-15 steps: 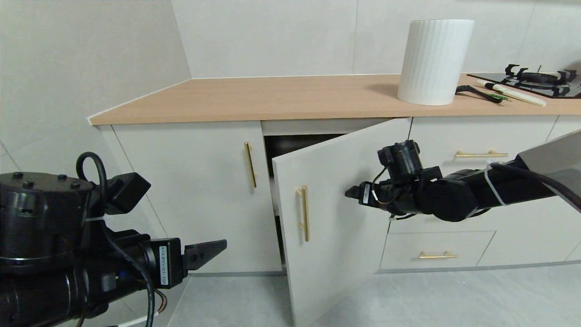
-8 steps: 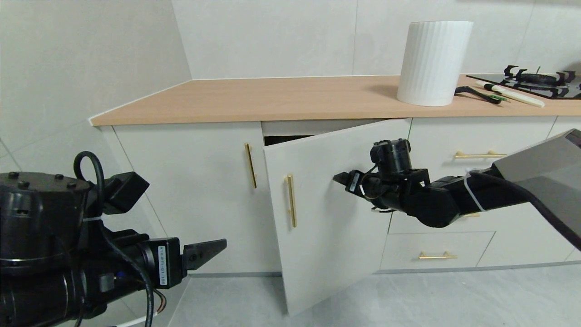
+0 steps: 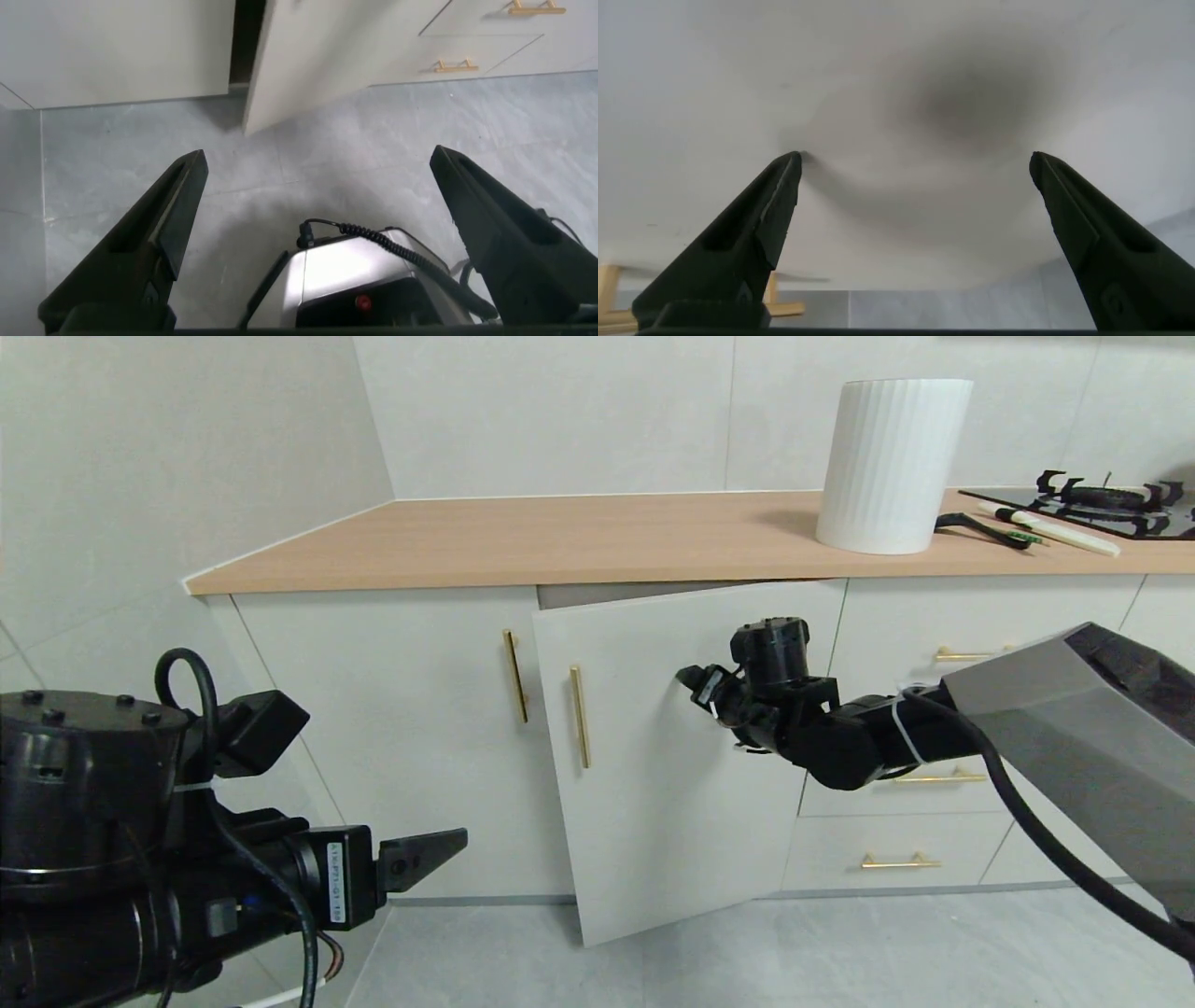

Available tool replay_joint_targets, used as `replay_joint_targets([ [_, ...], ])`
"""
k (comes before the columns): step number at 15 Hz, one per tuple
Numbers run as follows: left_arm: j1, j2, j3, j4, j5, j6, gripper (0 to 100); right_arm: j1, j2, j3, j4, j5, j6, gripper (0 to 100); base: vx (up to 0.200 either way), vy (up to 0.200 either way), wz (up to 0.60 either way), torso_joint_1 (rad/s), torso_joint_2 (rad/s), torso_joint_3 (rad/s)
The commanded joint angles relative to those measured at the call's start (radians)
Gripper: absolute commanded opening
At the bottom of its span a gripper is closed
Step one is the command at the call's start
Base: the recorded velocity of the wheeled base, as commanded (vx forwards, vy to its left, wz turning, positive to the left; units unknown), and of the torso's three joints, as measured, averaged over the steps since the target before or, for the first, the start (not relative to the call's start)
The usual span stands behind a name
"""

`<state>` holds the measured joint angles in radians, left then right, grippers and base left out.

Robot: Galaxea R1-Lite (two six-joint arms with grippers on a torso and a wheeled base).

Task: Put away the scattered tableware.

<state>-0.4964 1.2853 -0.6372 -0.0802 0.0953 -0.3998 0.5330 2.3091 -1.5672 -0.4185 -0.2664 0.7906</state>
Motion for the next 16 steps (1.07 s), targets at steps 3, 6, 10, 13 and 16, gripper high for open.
replay_joint_targets([
  [3,-0.001,0.002,0.001,0.0,0.0,-0.001,100,-0.018,0.064,-0.062,0.003,-0.024,0.016,100,0.0,0.0,0.0,0.0,0.0,0.0],
  [6,-0.001,0.003,0.001,0.0,0.0,-0.001,100,-0.031,0.116,-0.131,0.018,-0.085,0.015,100,0.0,0.0,0.0,0.0,0.0,0.0],
  [10,-0.001,0.005,0.001,0.0,0.0,-0.001,100,-0.051,0.185,-0.24,0.063,-0.162,0.015,100,0.0,0.0,0.0,0.0,0.0,0.0],
  [13,-0.001,0.005,0.001,0.0,0.0,-0.001,100,-0.059,0.194,-0.254,0.063,-0.168,0.013,100,0.0,0.0,0.0,0.0,0.0,0.0],
  [16,-0.001,0.005,0.001,0.0,0.0,-0.001,100,-0.057,0.182,-0.241,0.063,-0.166,0.013,100,0.0,0.0,0.0,0.0,0.0,0.0],
])
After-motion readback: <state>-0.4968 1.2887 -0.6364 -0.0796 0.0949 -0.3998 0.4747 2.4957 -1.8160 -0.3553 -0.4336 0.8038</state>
